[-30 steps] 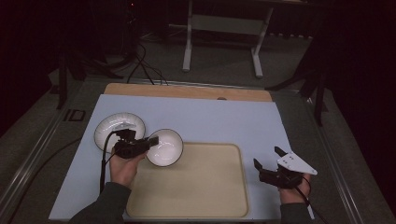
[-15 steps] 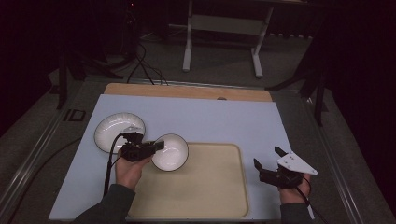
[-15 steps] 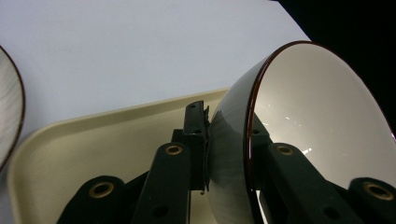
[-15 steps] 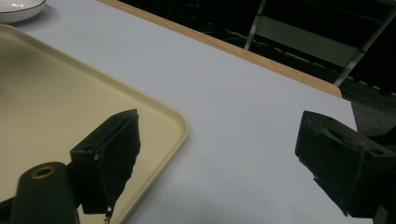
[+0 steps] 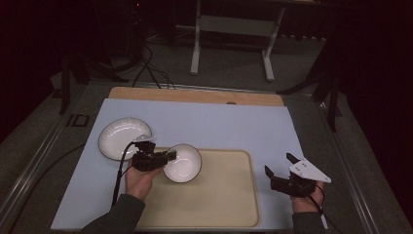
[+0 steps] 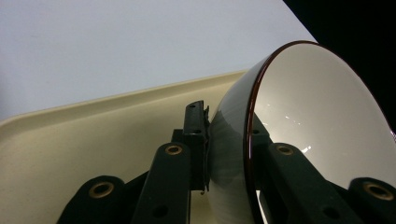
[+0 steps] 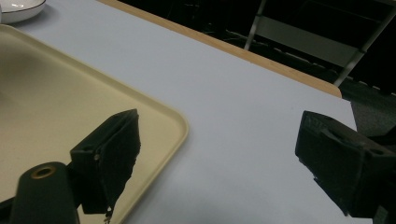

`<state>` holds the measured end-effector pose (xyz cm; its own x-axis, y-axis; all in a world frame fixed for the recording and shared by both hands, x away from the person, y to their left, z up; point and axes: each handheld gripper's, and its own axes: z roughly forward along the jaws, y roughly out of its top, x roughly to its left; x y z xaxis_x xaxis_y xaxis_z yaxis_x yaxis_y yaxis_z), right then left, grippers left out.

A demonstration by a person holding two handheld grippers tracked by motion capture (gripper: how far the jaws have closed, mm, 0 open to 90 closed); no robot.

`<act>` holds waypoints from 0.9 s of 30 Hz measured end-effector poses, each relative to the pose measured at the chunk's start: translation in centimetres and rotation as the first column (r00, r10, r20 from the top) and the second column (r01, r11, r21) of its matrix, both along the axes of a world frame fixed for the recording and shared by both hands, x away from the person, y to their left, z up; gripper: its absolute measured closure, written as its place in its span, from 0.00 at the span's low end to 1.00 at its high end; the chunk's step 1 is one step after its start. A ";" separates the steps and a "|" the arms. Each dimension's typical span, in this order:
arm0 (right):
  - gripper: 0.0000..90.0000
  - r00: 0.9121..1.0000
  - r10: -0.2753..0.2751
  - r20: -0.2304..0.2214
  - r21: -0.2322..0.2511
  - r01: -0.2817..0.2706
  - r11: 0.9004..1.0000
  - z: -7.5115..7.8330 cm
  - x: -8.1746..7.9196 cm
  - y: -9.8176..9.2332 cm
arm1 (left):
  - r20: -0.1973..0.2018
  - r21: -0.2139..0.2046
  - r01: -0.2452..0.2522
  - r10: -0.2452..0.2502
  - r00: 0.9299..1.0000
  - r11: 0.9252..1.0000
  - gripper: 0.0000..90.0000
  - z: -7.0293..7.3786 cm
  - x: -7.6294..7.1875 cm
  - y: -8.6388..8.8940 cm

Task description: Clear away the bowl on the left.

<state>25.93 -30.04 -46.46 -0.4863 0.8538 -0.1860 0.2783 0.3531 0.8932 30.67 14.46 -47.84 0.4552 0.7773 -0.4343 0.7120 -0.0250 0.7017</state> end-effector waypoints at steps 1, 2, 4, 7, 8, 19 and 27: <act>0.15 1.000 0.000 0.000 0.000 0.000 1.000 0.0 0.0 0.0 | -0.002 0.001 0.002 -0.002 1.000 1.000 0.87 0.0 0.0 -0.1; 0.15 1.000 0.000 0.000 0.000 0.000 1.000 0.0 0.0 0.0 | -0.002 0.002 0.003 -0.003 1.000 1.000 0.87 0.0 0.0 -0.2; 0.15 1.000 0.001 0.000 0.000 -0.001 1.000 0.0 0.0 0.0 | -0.003 0.004 0.006 -0.006 1.000 1.000 0.87 -0.1 -0.1 -0.3; 0.15 1.000 0.001 0.000 -0.001 -0.001 1.000 0.0 0.0 0.0 | -0.005 0.009 0.015 -0.015 1.000 1.000 0.87 -0.3 -0.1 -0.5; 0.15 1.000 0.001 0.000 -0.001 -0.001 1.000 0.0 0.0 0.0 | -0.007 0.010 0.015 -0.015 1.000 1.000 0.87 -0.3 -0.1 -0.6; 0.15 1.000 0.001 0.002 0.004 -0.001 1.000 0.0 0.0 -0.1 | -0.028 0.022 0.045 -0.044 0.999 0.999 0.87 -1.0 -0.4 -1.7; 0.15 1.000 0.001 0.002 0.003 -0.001 1.000 0.0 0.0 -0.1 | -0.042 0.027 0.060 -0.058 0.997 0.998 0.87 -1.4 -0.7 -2.2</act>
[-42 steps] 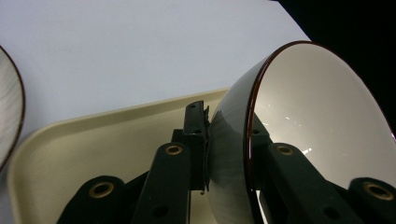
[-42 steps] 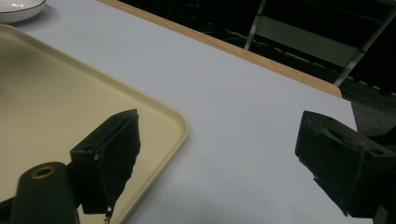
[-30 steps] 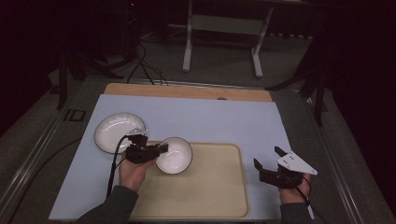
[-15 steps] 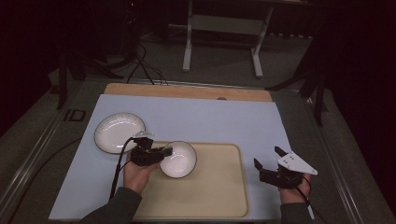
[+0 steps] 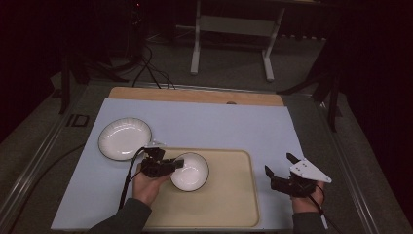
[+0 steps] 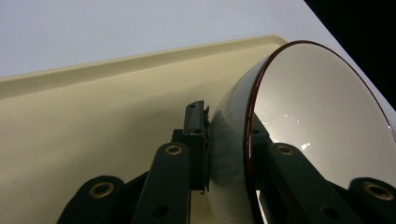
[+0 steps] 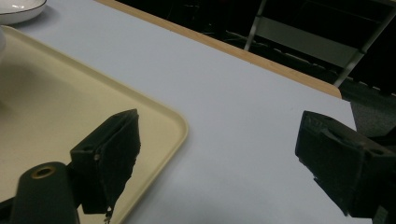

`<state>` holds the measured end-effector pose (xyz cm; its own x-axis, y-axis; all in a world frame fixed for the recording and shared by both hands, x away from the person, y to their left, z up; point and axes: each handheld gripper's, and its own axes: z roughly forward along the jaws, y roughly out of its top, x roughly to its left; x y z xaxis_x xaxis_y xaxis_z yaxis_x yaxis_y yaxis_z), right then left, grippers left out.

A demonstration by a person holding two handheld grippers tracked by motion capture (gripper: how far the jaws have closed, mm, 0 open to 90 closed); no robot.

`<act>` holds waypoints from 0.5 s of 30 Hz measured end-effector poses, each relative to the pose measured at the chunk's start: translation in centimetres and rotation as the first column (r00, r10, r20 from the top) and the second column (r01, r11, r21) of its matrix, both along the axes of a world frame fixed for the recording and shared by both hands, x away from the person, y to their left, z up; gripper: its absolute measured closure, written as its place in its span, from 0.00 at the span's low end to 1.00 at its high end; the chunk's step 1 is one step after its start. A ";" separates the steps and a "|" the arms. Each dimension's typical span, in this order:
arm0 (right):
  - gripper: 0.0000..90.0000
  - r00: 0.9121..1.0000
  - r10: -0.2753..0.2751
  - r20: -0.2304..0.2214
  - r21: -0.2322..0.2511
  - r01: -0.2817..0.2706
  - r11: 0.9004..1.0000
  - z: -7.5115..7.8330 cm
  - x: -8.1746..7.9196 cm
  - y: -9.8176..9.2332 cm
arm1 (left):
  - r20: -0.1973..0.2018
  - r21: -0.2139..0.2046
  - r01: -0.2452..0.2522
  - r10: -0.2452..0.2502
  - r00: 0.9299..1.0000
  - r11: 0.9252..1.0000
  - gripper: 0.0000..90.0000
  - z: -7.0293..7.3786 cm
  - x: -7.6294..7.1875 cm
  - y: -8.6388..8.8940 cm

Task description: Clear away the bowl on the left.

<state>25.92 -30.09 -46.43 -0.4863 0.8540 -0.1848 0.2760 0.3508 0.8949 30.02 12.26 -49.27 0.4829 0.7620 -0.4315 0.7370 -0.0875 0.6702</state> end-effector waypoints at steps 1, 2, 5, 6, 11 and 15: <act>0.15 1.000 0.001 0.000 0.000 -0.001 1.000 0.0 0.0 0.0 | 0.000 -0.002 0.000 0.000 1.000 1.000 0.87 -0.1 0.0 -0.1; 0.15 1.000 0.001 0.000 0.000 -0.001 1.000 0.0 0.0 0.0 | -0.001 0.001 0.001 -0.001 1.000 1.000 0.87 -0.1 0.0 -0.1; 0.15 1.000 0.001 0.000 0.000 -0.001 1.000 0.0 0.0 0.0 | -0.006 0.007 0.011 -0.011 1.000 1.000 0.87 -0.3 -0.1 -0.3; 0.15 1.000 0.001 0.000 0.000 -0.001 1.000 0.0 0.0 0.0 | -0.007 0.008 0.011 -0.011 1.000 1.000 0.87 -0.3 -0.1 -0.4; 0.15 1.000 0.001 0.000 0.000 -0.001 1.000 0.0 0.0 0.0 | -0.020 0.014 0.023 -0.023 1.000 1.000 0.87 -0.7 0.0 -0.7; 0.15 1.000 0.001 0.000 0.001 -0.001 1.000 0.0 0.0 0.0 | -0.027 0.017 0.018 -0.018 0.999 1.000 0.87 -1.0 0.1 -0.8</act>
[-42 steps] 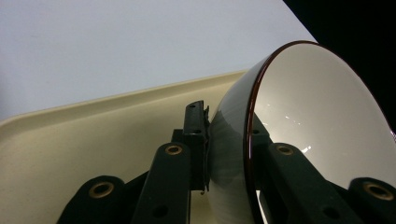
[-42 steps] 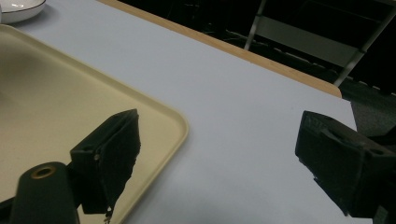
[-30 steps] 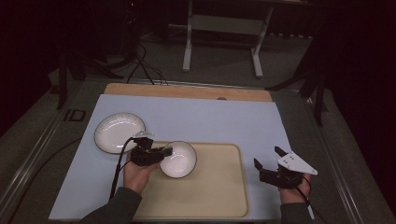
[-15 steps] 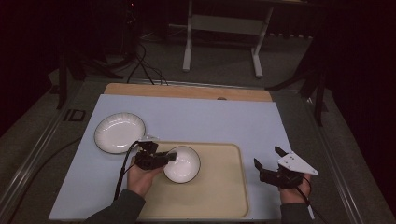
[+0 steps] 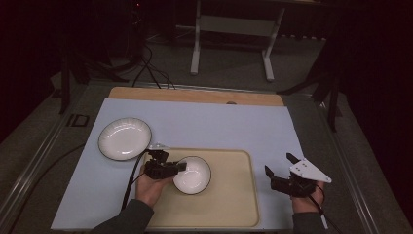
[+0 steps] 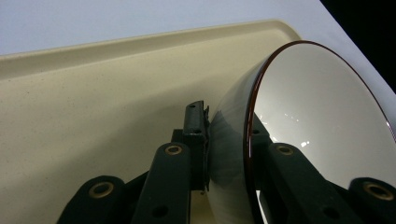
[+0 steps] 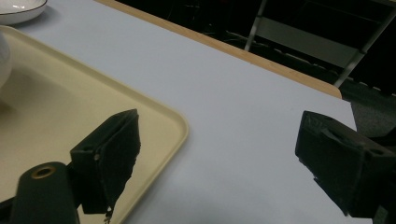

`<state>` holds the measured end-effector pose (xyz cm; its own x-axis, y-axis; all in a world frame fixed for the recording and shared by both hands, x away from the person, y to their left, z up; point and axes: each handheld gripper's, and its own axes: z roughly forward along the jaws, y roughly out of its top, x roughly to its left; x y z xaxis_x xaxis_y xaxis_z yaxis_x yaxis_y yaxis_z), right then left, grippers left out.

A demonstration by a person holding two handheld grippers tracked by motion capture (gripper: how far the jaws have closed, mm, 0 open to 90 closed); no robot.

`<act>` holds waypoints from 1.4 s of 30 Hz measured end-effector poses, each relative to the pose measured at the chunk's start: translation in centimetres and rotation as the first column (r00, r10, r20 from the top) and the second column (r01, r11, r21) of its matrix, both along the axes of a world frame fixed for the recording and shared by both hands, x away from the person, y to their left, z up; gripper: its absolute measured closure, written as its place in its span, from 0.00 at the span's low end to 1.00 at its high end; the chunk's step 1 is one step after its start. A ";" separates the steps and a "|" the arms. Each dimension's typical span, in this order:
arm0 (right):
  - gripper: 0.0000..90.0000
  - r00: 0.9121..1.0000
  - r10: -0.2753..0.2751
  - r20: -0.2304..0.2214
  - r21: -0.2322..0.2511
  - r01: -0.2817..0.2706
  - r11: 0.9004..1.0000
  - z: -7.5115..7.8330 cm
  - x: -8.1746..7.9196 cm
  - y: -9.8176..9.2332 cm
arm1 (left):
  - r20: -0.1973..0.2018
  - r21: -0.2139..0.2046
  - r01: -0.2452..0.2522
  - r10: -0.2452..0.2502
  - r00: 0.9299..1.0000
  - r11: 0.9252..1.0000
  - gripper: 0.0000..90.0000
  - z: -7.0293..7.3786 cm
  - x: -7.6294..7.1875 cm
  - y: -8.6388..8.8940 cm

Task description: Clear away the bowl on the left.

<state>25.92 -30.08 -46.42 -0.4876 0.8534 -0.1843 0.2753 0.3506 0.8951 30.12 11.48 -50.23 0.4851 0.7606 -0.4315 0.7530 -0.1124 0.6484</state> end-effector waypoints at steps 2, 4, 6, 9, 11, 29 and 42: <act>0.15 1.000 0.000 0.000 0.000 0.000 1.000 0.0 0.0 0.0 | 0.001 0.006 0.007 -0.007 1.000 1.000 0.87 -0.1 0.1 0.0; 0.15 1.000 0.000 0.000 0.000 0.000 1.000 0.0 0.0 0.0 | -0.005 0.014 0.010 -0.010 1.000 1.000 0.87 -0.2 0.2 -0.1; 0.15 1.000 0.000 0.001 0.000 0.000 1.000 0.0 0.0 0.0 | -0.009 0.022 0.012 -0.012 1.000 1.000 0.87 -0.4 0.2 -0.3; 0.15 1.000 0.000 0.001 0.001 0.000 1.000 0.0 0.0 0.0 | -0.012 0.039 0.009 -0.008 1.000 0.999 0.87 -0.7 0.3 -0.6; 0.15 1.000 0.000 0.001 0.000 0.000 1.000 0.0 0.0 0.0 | -0.015 0.052 0.012 -0.011 1.000 0.999 0.87 -0.9 0.3 -0.7; 0.15 1.000 0.002 0.000 -0.004 -0.002 1.000 0.0 0.0 0.0 | 0.014 0.087 -0.011 0.010 1.000 0.996 0.83 -1.2 0.6 -0.8; 0.15 1.000 0.003 -0.002 -0.003 -0.003 1.000 0.0 0.0 0.0 | 0.073 0.120 -0.047 0.039 0.997 0.992 0.59 0.4 0.1 0.6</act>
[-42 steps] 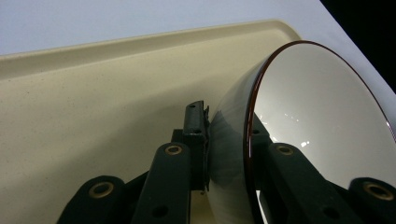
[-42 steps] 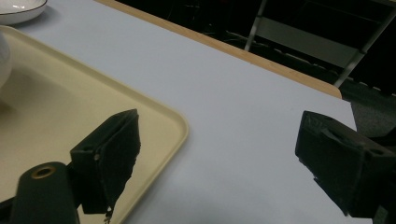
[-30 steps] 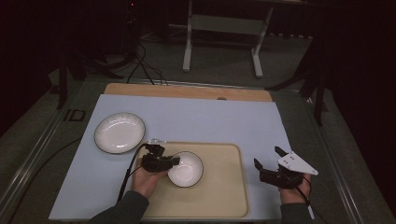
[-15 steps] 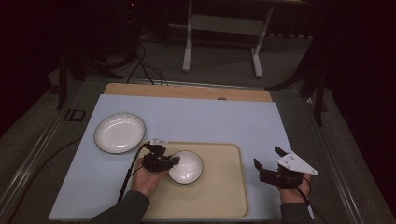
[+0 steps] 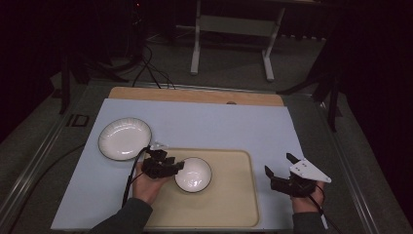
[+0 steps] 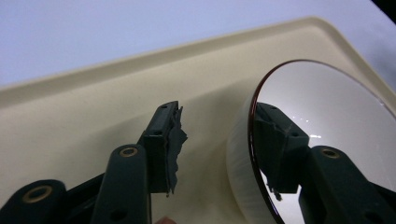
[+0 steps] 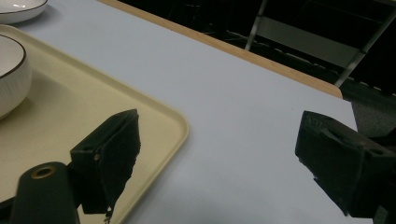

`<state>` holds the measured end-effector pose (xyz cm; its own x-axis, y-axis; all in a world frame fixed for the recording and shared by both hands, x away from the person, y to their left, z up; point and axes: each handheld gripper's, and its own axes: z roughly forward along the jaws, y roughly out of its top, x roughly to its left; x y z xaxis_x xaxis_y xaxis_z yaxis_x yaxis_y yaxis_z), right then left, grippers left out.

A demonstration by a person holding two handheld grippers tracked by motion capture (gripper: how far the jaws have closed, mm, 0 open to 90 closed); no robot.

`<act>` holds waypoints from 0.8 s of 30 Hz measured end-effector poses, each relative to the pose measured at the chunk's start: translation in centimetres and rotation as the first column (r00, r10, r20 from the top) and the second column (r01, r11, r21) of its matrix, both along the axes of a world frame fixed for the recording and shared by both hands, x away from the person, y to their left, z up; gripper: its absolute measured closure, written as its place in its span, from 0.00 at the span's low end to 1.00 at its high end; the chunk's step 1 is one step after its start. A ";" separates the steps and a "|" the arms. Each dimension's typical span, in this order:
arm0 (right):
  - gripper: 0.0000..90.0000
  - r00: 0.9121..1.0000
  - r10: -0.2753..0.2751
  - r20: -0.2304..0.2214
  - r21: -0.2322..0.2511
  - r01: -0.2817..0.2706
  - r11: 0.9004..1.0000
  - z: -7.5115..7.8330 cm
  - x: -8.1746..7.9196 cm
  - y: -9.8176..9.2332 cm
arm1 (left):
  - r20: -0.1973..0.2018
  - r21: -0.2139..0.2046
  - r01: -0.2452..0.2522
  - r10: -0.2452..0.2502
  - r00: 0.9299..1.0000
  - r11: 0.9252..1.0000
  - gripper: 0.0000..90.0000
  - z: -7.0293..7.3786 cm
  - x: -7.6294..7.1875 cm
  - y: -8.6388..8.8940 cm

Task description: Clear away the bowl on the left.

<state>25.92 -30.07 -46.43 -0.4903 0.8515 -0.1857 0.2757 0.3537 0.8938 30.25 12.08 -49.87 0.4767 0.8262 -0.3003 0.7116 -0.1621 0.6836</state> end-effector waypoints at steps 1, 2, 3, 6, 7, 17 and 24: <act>0.15 1.000 0.000 0.000 0.000 0.000 1.000 0.0 0.0 0.0 | 0.013 0.006 -0.004 0.004 1.000 1.000 0.58 0.2 -0.1 0.1; 0.15 1.000 0.001 0.001 0.000 -0.001 1.000 0.0 0.0 0.0 | 0.030 0.021 -0.008 0.007 1.000 1.000 0.56 0.4 -0.2 0.2; 0.15 1.000 0.000 0.001 -0.001 0.000 1.000 0.0 0.0 0.0 | 0.047 0.029 -0.013 0.012 0.999 0.999 0.54 0.6 -0.2 0.3; 0.15 1.000 -0.001 0.001 0.001 0.001 1.000 0.0 0.0 0.0 | 0.077 0.028 -0.022 0.020 0.997 0.999 0.50 1.0 -0.4 0.7; 0.15 1.000 -0.001 0.000 0.001 0.001 1.000 0.0 0.0 0.0 | 0.086 0.026 -0.023 0.021 0.996 0.999 0.49 1.1 -0.5 0.8; 0.15 1.000 -0.002 0.003 0.004 0.002 1.000 0.0 0.0 0.0 | 0.178 0.072 -0.079 0.065 0.982 0.994 0.46 2.5 -1.1 2.6; 0.15 1.000 0.000 0.001 0.003 0.000 1.000 0.0 0.0 0.0 | 0.231 0.085 -0.129 0.106 0.967 0.988 0.45 3.5 -1.7 4.4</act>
